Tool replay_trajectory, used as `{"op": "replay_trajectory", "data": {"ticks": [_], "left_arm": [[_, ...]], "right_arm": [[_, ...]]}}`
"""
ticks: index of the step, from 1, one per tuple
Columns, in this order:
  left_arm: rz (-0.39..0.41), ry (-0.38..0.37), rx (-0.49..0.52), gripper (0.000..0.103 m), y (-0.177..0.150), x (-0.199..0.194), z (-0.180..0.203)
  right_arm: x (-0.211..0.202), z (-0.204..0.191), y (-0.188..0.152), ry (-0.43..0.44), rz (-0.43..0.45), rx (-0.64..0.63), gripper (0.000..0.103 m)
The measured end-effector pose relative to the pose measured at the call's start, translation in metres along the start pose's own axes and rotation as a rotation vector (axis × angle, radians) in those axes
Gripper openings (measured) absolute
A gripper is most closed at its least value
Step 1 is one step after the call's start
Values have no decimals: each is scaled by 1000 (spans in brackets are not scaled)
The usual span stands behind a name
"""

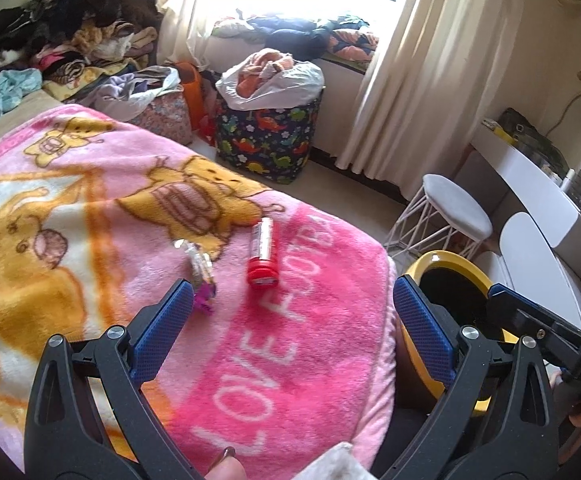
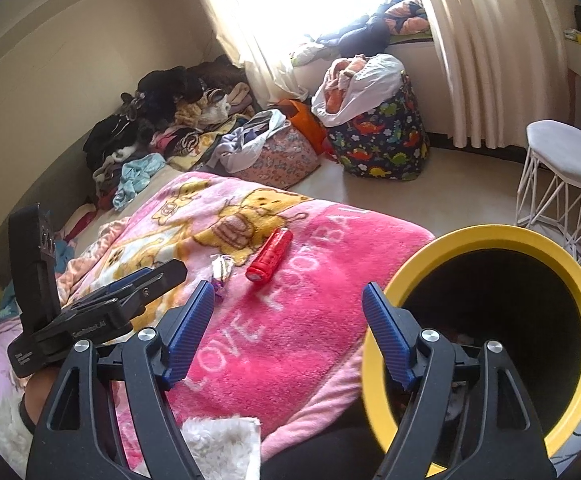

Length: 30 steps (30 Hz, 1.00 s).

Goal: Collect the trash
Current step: 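Move both open tools back over the red can and silver-purple wrapper, then grasp the silver-purple wrapper with left tool while right tool grasps red can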

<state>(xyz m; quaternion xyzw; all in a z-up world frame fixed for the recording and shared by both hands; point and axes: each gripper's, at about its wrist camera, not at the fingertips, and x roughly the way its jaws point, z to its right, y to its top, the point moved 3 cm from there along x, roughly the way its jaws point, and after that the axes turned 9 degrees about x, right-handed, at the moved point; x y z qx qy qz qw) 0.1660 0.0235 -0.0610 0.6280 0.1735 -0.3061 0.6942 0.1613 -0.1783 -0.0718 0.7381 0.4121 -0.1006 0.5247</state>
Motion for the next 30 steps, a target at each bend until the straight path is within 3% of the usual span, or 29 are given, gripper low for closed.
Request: {"op": "replay_trajectory", "data": {"ticks": [18, 30], "left_arm": [[-74, 66, -95, 91, -27, 26, -59], [-119, 47, -131, 62, -29, 61, -73]], "right_arm": [[70, -21, 1, 22, -108, -34, 74], [127, -15, 12, 7, -169, -16, 74]]}}
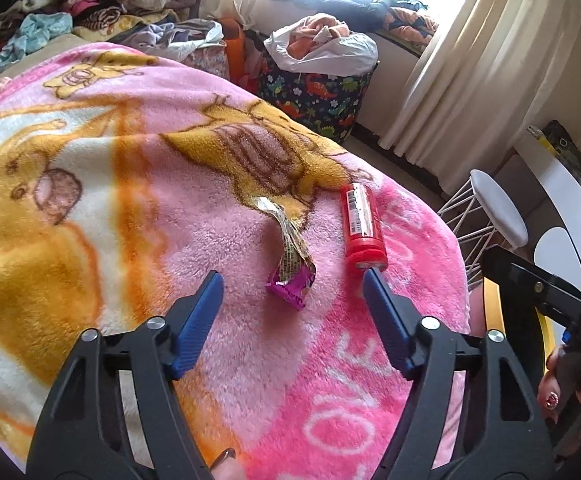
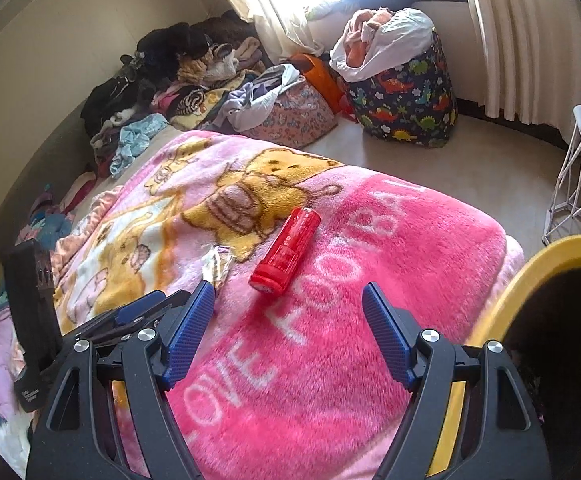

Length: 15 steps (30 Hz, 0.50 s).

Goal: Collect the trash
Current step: 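Grasp the silver-purple wrapper with left tool while right tool grasps red can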

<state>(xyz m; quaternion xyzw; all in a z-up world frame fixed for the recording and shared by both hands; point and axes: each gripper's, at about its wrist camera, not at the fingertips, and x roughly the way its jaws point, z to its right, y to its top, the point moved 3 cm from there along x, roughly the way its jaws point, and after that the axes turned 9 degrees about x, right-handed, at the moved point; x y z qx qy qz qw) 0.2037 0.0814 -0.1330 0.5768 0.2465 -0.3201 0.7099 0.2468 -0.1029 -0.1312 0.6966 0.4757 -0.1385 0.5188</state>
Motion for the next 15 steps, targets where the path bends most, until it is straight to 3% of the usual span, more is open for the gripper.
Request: {"op": "replay_trajectory", "data": {"ticks": [6, 15], "left_arm": [[-21, -11, -17, 56, 1, 19, -2], [-46, -31, -36, 36, -1, 36, -7]], "right_arm": [[30, 0, 13, 2, -37, 5, 74], [78, 8, 24, 12, -118, 48, 71]]}}
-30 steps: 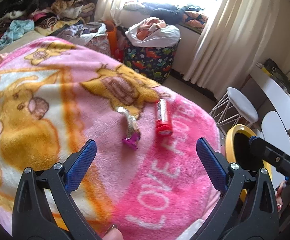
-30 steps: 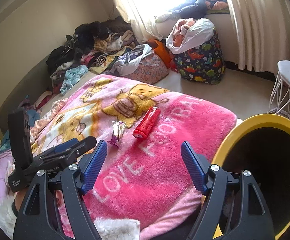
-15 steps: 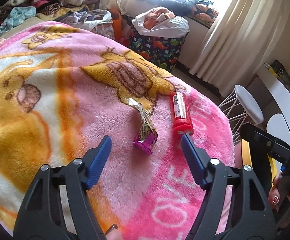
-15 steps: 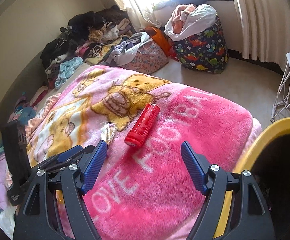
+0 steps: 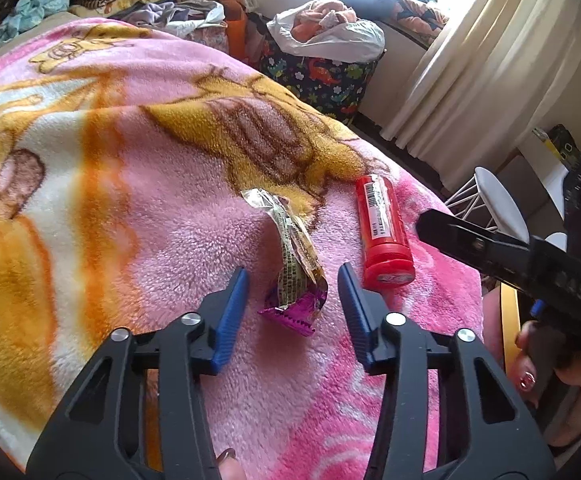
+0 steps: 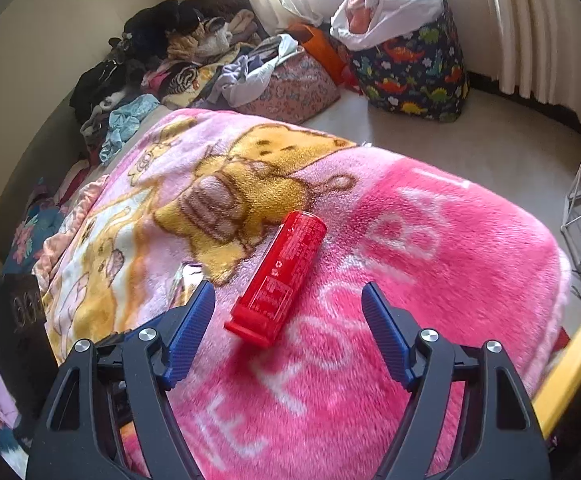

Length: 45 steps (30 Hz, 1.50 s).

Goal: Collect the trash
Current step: 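Grasp the silver-purple wrapper with left tool while right tool grasps red can, then carry the silver-purple wrapper and red can over the yellow bin with both tools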

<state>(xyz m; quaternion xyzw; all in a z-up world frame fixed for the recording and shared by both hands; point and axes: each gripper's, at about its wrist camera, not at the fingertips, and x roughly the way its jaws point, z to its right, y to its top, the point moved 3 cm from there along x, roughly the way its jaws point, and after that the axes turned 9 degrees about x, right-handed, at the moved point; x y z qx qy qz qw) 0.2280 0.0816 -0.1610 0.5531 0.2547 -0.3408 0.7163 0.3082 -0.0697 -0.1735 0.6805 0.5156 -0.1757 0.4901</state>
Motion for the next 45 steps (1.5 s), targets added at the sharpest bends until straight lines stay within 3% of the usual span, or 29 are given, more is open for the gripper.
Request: {"op": "replay_trajectory", "data": {"ticks": [11, 14, 15, 19, 32, 45], "left_arm": [[-14, -6, -6, 28, -5, 10, -5], [-14, -10, -19, 24, -6, 9, -8], [-14, -10, -19, 24, -6, 9, -8], [-13, -4, -19, 21, -6, 7, -8], [30, -12, -3, 18, -5, -23, 9], [89, -17, 43, 18, 5, -53, 38]], "right_arm": [[39, -2, 11, -7, -63, 24, 64], [43, -2, 11, -18, -73, 10, 50], [41, -1, 10, -7, -81, 4, 40], [31, -1, 5, 4, -76, -2, 36], [-36, -20, -20, 52, 23, -55, 34], [-82, -19, -36, 78, 69, -41, 34]]}}
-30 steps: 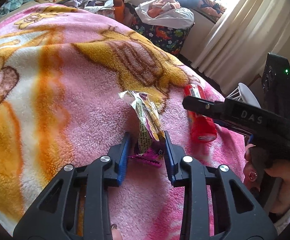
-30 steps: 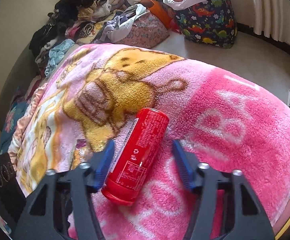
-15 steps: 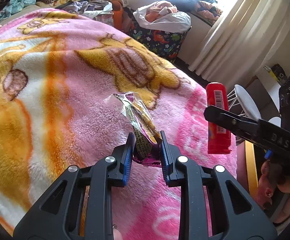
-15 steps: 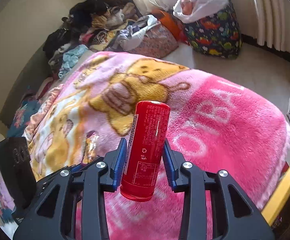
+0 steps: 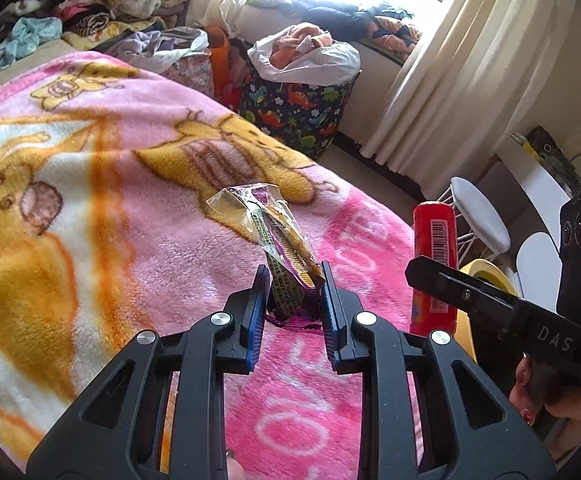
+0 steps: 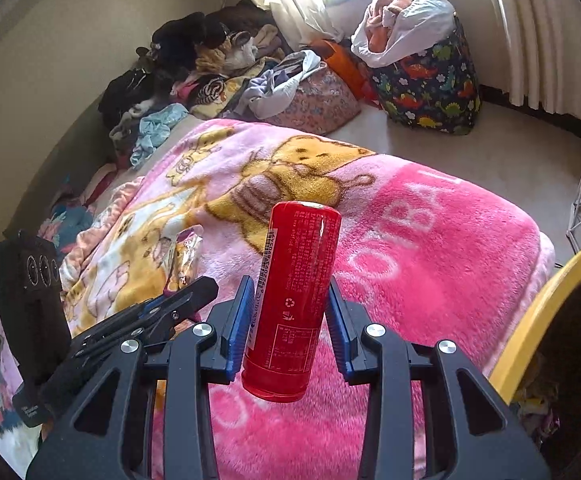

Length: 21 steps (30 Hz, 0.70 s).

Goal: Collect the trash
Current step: 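Carry the silver-purple wrapper and red can over the yellow bin with both tools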

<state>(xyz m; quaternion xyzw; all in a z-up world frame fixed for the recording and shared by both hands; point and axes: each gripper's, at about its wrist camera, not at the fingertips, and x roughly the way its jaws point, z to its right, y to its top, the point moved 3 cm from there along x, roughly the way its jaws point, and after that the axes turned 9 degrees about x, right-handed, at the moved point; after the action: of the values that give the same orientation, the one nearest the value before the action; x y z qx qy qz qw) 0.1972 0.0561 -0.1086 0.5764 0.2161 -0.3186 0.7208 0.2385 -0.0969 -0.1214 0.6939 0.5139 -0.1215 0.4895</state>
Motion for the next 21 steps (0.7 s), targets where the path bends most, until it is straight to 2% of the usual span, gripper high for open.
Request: {"op": "replay_trajectory", "data": {"ticks": [12, 21], "left_arm": [[30, -25, 46, 18, 5, -18, 31], [34, -61, 96, 18, 7, -18, 63]], "right_arm": [[-39, 6, -9, -19, 56, -3, 34], [-72, 29, -17, -46, 106, 44, 34]]}}
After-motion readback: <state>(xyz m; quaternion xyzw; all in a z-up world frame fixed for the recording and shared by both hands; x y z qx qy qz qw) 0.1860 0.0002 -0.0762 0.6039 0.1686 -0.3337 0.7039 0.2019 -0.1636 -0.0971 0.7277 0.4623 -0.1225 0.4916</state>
